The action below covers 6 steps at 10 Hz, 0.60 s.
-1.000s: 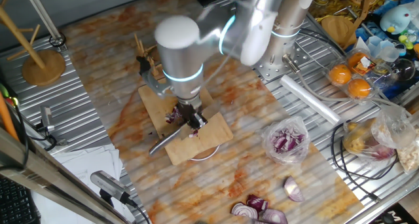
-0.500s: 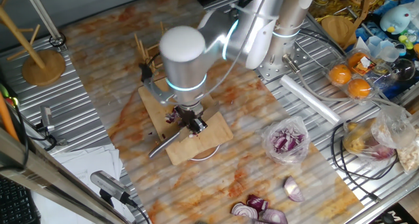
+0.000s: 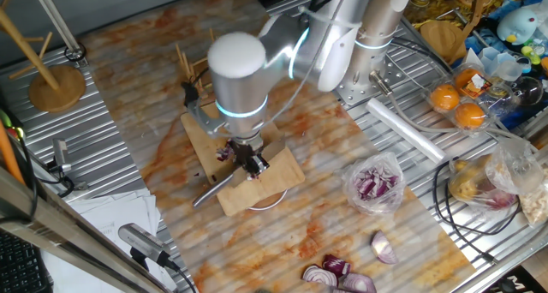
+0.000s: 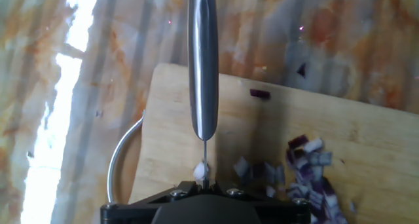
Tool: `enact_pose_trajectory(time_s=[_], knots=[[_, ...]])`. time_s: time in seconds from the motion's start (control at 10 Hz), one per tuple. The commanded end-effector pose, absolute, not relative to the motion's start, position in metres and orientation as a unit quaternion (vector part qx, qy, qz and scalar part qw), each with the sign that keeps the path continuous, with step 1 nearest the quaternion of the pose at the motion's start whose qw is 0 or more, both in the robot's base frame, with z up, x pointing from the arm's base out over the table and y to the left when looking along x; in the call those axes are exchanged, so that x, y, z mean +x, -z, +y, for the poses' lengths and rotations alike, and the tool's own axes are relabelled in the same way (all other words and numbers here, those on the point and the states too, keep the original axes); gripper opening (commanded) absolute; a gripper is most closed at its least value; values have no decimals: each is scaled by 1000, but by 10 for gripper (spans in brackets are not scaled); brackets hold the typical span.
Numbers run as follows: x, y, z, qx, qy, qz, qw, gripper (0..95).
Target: Chop the onions
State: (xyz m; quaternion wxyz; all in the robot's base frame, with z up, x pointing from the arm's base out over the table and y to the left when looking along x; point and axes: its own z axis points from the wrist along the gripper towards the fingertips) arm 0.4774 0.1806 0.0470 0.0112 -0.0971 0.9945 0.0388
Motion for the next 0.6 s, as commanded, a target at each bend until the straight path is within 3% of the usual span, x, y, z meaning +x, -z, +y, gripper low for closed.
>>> enact_pose_trajectory(time_s=[0.1, 0.4, 0.5, 0.6], knots=[[474, -47, 179, -98, -36, 994, 9, 0], [481, -19, 179, -100, -34, 994, 22, 0], [478, -23, 176, -120, -19, 993, -1, 0], [474, -32, 172, -119, -36, 992, 2, 0]])
